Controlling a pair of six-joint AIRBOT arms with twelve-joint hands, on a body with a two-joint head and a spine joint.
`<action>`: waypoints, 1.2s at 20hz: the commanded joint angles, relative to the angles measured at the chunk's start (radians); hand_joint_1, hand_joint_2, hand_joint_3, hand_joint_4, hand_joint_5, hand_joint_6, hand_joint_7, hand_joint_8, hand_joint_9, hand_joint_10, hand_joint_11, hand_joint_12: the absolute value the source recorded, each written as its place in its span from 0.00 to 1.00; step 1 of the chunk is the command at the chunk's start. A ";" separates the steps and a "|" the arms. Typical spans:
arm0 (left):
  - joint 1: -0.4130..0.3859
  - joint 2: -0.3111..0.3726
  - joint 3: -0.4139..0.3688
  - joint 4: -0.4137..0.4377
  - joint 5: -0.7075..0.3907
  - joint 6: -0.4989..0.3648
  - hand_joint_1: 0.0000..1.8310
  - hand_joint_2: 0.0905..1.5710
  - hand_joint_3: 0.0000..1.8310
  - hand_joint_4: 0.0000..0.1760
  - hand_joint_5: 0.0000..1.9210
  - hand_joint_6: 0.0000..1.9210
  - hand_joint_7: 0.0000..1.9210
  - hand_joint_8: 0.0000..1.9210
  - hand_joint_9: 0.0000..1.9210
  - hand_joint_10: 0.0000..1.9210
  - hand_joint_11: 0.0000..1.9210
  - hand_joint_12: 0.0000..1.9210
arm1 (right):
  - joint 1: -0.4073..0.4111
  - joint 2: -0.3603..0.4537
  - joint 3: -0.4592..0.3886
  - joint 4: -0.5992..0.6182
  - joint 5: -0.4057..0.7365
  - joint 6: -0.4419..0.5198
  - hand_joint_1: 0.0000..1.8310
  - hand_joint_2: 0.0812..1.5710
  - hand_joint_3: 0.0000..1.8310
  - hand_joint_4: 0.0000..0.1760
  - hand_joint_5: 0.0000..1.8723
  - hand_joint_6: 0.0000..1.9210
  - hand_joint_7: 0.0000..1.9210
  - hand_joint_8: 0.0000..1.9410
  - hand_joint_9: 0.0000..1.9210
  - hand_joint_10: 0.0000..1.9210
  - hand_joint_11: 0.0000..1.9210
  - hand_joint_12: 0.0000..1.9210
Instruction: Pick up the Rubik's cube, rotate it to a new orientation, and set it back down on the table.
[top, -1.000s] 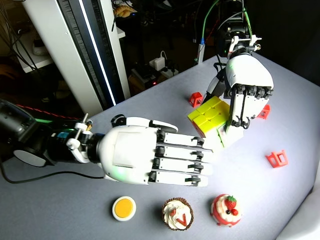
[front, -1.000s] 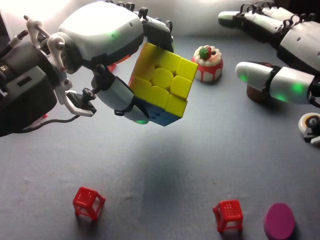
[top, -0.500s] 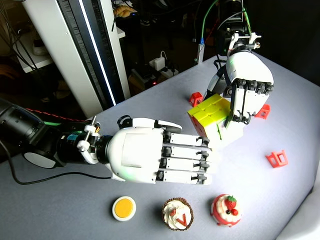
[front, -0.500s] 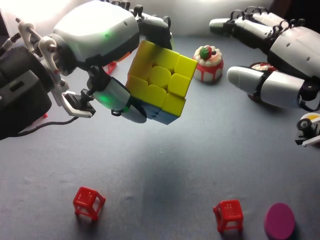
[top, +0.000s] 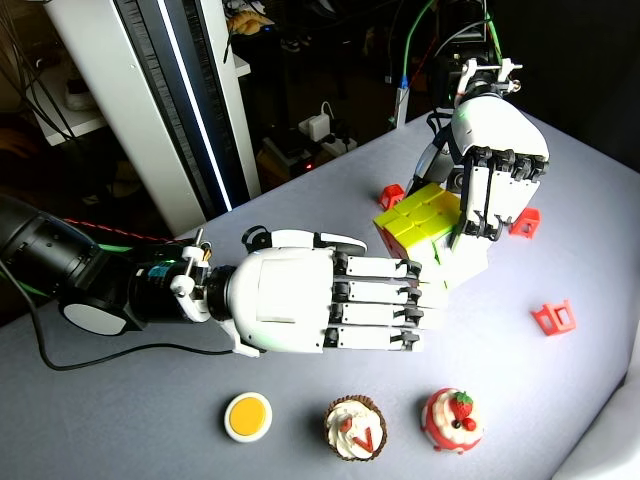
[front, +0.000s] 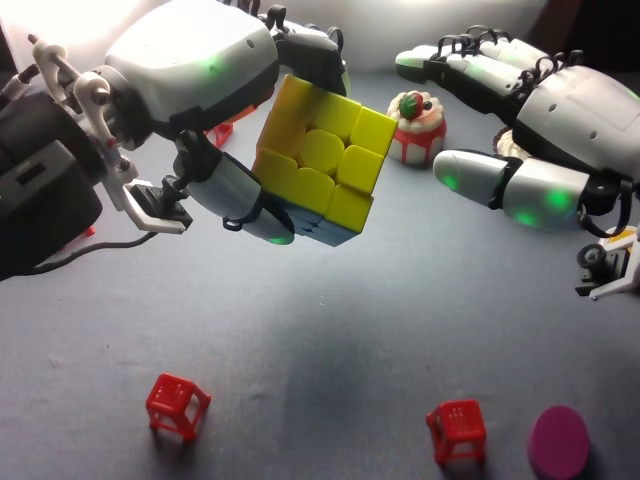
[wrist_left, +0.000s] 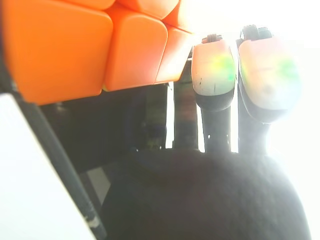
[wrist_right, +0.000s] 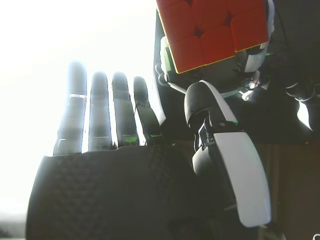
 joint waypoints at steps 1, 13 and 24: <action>-0.022 0.003 -0.002 -0.010 -0.152 -0.008 0.67 0.35 0.78 0.00 0.44 0.97 0.52 0.99 0.65 1.00 0.70 1.00 | 0.016 -0.002 0.002 0.009 0.124 0.006 0.00 0.93 0.00 0.00 0.02 0.11 0.07 0.00 0.00 0.21 0.00 0.54; -0.024 0.003 -0.003 -0.009 -0.169 -0.015 0.67 0.45 0.58 0.00 0.38 0.83 0.48 0.95 0.61 1.00 0.65 1.00 | 0.000 -0.014 -0.003 -0.032 0.119 0.006 0.00 0.95 0.00 0.00 0.12 0.15 0.19 0.03 0.03 0.49 0.00 0.72; -0.022 0.003 0.000 -0.022 -0.174 -0.013 0.81 0.48 0.39 1.00 0.61 1.00 0.69 1.00 0.75 1.00 0.79 1.00 | -0.004 -0.014 -0.044 -0.073 0.156 0.006 0.00 0.94 0.00 0.00 0.03 0.39 0.13 0.24 0.00 0.68 0.00 0.93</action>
